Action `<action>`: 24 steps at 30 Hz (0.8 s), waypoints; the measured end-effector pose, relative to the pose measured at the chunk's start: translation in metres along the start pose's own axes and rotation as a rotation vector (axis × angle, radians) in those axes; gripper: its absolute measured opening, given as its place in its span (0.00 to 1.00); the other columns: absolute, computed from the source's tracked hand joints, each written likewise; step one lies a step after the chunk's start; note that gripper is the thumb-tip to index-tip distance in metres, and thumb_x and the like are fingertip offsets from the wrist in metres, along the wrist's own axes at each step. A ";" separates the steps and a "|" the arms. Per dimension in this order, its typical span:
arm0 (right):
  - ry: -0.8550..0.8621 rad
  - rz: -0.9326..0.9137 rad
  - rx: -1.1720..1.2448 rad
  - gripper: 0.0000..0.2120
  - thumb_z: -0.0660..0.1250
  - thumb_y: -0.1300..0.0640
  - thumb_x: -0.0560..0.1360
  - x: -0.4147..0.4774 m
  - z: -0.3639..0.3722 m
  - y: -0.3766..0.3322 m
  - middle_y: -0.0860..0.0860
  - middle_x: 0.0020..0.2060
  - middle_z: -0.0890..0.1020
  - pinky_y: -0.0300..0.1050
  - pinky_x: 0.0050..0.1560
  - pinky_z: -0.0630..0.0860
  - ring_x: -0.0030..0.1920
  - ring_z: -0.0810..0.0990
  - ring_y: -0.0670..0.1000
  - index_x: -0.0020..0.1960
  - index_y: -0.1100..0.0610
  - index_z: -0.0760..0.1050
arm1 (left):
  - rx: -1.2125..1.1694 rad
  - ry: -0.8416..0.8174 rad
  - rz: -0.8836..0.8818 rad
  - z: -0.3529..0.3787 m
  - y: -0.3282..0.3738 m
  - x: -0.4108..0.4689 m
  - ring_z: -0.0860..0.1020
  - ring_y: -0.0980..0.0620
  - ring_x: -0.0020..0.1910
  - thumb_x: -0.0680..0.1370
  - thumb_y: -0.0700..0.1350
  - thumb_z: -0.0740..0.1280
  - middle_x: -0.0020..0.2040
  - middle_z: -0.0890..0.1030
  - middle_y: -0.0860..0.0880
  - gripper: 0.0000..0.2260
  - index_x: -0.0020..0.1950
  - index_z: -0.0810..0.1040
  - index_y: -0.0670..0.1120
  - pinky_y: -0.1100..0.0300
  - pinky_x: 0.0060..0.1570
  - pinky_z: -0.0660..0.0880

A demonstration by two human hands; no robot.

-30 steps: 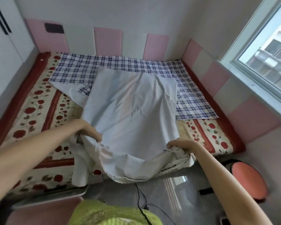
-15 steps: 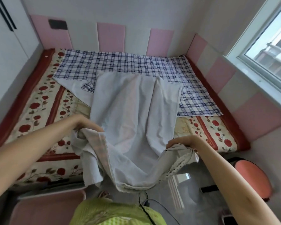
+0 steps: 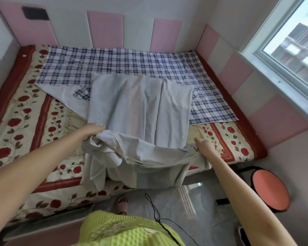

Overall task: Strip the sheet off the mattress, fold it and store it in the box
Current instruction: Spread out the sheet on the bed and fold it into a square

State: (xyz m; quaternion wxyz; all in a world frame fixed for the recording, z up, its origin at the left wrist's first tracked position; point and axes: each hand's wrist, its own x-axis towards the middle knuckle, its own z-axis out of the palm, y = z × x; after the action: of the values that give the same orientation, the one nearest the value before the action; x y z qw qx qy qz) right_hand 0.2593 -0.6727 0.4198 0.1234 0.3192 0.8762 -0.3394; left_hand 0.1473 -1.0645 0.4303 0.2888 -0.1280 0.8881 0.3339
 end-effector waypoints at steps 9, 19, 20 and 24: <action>0.337 -0.123 0.129 0.27 0.53 0.43 0.81 0.058 -0.022 -0.080 0.50 0.23 0.62 0.40 0.26 0.56 0.24 0.58 0.47 0.27 0.56 0.59 | -0.111 0.319 0.073 -0.080 0.047 0.097 0.66 0.38 0.69 0.82 0.55 0.55 0.72 0.64 0.36 0.28 0.73 0.61 0.34 0.52 0.64 0.65; 0.245 -0.204 0.255 0.25 0.61 0.45 0.78 0.092 -0.019 -0.126 0.52 0.24 0.63 0.41 0.29 0.59 0.26 0.60 0.49 0.28 0.55 0.60 | -0.350 0.470 0.043 -0.079 0.045 0.146 0.71 0.36 0.63 0.81 0.49 0.60 0.63 0.73 0.33 0.21 0.63 0.72 0.32 0.51 0.60 0.68; 0.192 -0.220 0.273 0.23 0.63 0.46 0.78 0.092 -0.019 -0.128 0.56 0.24 0.67 0.41 0.32 0.63 0.27 0.63 0.50 0.28 0.56 0.66 | -0.320 0.469 0.021 -0.075 0.044 0.150 0.73 0.36 0.61 0.81 0.47 0.60 0.58 0.75 0.32 0.17 0.58 0.74 0.33 0.51 0.57 0.69; -0.022 -0.407 0.137 0.12 0.69 0.51 0.75 0.086 -0.021 -0.152 0.59 0.34 0.79 0.43 0.38 0.67 0.33 0.72 0.50 0.39 0.58 0.81 | -0.095 0.231 0.019 -0.042 0.091 0.149 0.70 0.38 0.64 0.75 0.49 0.68 0.66 0.72 0.38 0.25 0.68 0.69 0.38 0.48 0.63 0.69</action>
State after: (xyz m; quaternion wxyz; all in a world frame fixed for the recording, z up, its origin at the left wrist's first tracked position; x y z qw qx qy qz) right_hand 0.0953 -0.7041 0.4766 0.0398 0.1398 0.8960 -0.4196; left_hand -0.0277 -1.0299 0.4137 0.1748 -0.1707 0.8998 0.3615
